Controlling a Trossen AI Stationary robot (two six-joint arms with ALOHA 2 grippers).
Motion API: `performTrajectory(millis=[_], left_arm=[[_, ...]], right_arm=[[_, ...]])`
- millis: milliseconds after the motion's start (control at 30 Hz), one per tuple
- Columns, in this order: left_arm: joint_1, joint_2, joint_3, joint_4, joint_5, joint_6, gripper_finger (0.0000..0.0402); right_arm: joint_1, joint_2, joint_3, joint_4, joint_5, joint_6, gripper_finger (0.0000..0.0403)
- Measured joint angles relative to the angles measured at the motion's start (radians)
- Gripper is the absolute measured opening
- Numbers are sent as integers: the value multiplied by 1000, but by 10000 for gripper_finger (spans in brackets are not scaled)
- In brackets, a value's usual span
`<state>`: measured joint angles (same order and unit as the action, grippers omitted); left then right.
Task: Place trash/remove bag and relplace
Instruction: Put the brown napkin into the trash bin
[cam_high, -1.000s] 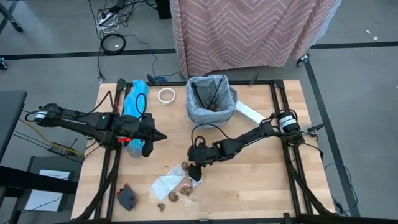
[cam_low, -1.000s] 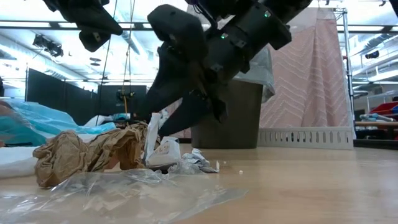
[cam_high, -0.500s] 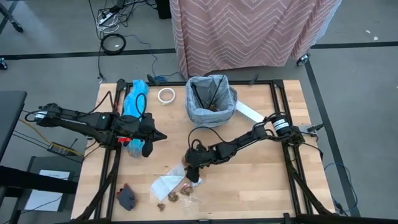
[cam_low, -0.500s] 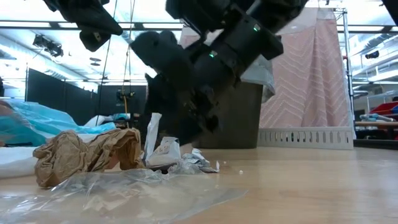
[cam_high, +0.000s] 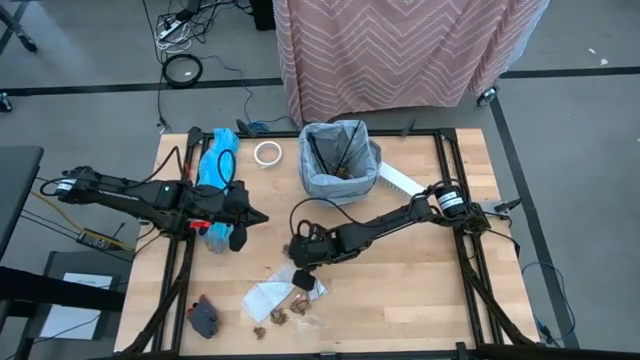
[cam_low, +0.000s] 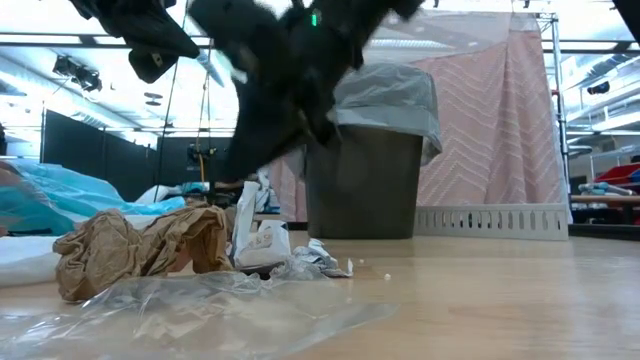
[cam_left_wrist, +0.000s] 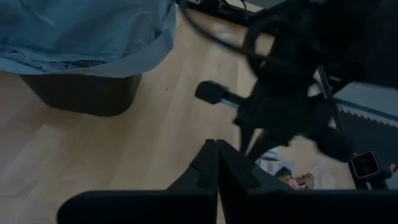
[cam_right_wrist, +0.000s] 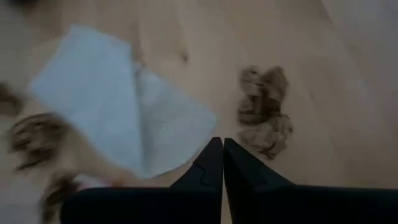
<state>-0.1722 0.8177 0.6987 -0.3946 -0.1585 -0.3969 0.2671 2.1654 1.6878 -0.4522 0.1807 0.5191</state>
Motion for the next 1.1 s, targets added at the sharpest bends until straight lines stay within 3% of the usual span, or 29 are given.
performTrajectory(millis=[200, 333, 467, 667, 800, 1100], left_arm=[[0, 0, 0, 0, -12, 5, 6], [0, 0, 0, 0, -27, 5, 6], [0, 0, 0, 0, -27, 5, 6], [0, 0, 0, 0, -27, 6, 6], [0, 0, 0, 0, -28, 5, 6], [0, 0, 0, -1, -34, 4, 6]], right_arm=[[-6, -1, 73, -56, -29, -257, 28], [-55, -1, 81, -49, -102, -379, 94], [-95, 7, 79, -47, -181, -396, 174], [-117, 9, 74, -28, -168, -401, 256], [-116, 9, 15, 51, -137, -405, 262], [-113, 11, -87, 162, -120, -387, 236]])
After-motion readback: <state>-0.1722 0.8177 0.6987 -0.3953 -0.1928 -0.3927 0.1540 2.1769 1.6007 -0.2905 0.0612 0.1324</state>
